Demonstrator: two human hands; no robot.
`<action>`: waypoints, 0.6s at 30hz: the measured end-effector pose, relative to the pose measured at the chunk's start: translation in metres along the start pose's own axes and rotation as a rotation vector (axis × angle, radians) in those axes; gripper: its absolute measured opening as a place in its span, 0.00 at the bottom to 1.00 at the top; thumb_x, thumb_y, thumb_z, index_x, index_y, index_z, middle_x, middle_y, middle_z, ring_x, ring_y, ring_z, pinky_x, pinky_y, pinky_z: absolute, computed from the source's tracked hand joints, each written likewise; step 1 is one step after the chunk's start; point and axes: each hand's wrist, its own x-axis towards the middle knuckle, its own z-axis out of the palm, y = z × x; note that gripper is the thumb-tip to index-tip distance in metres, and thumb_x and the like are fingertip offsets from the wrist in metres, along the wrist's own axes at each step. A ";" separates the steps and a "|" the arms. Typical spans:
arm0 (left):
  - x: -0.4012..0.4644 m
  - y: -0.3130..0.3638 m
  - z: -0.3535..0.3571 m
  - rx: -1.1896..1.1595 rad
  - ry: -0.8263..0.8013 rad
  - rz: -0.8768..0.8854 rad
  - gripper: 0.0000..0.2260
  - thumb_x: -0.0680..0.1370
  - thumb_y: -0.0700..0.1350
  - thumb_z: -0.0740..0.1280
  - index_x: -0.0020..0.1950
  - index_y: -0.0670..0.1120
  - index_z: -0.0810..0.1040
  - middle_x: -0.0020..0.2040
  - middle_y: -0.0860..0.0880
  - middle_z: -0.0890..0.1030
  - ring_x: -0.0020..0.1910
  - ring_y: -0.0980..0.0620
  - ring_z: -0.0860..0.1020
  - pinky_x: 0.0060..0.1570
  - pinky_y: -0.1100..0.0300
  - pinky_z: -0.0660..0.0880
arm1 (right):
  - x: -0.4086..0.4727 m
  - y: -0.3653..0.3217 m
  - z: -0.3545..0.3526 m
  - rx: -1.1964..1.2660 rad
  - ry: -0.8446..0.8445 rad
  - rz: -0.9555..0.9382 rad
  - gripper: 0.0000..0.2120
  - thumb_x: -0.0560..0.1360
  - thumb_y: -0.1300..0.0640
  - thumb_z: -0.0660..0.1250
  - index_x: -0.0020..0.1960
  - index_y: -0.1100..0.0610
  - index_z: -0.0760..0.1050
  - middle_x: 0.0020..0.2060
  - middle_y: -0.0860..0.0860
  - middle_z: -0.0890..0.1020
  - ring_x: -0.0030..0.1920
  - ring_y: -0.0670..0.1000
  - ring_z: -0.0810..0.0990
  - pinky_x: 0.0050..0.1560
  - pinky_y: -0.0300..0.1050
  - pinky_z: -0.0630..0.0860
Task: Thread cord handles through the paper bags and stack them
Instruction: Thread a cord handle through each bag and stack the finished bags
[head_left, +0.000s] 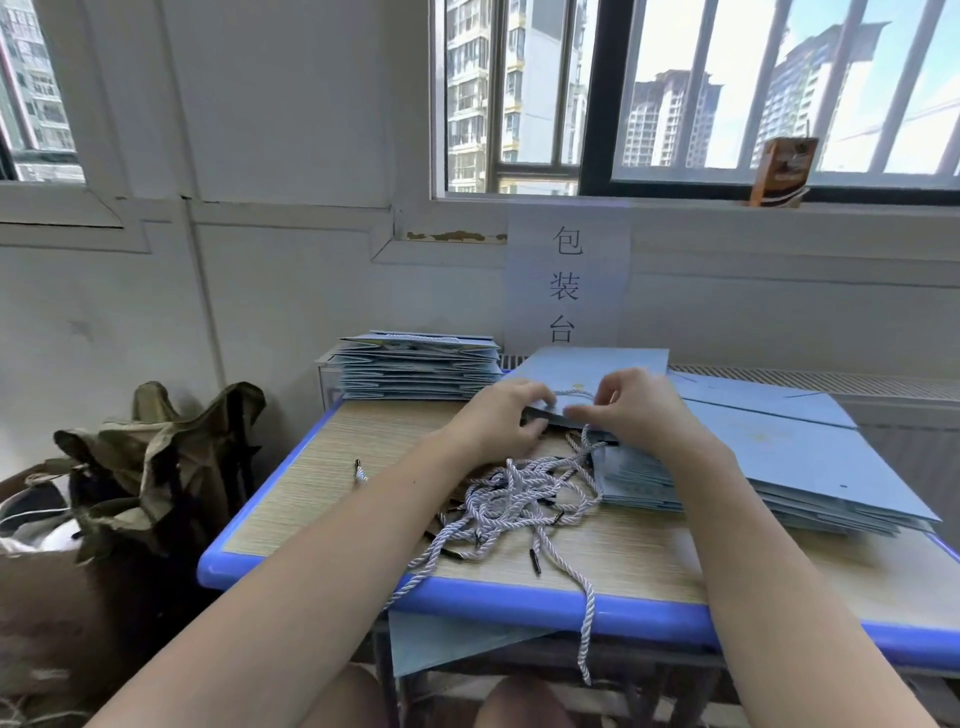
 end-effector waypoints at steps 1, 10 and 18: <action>0.000 -0.001 0.001 0.010 -0.017 -0.008 0.11 0.79 0.44 0.67 0.61 0.48 0.78 0.60 0.49 0.78 0.59 0.49 0.75 0.61 0.57 0.70 | -0.001 -0.001 0.001 -0.056 -0.062 0.001 0.16 0.68 0.45 0.79 0.36 0.56 0.79 0.32 0.52 0.81 0.34 0.47 0.76 0.31 0.40 0.68; 0.001 0.001 0.003 0.079 0.021 -0.053 0.06 0.80 0.50 0.67 0.53 0.49 0.80 0.57 0.51 0.78 0.57 0.49 0.75 0.63 0.49 0.70 | 0.004 0.002 -0.003 0.062 -0.018 0.001 0.15 0.79 0.57 0.63 0.40 0.67 0.78 0.30 0.61 0.77 0.30 0.52 0.68 0.32 0.44 0.63; 0.001 0.005 0.003 0.030 0.029 0.095 0.14 0.75 0.55 0.72 0.54 0.47 0.80 0.50 0.49 0.81 0.50 0.51 0.75 0.52 0.55 0.73 | 0.014 0.012 0.005 0.200 0.067 0.094 0.06 0.84 0.58 0.59 0.51 0.58 0.73 0.47 0.54 0.85 0.44 0.52 0.78 0.42 0.43 0.69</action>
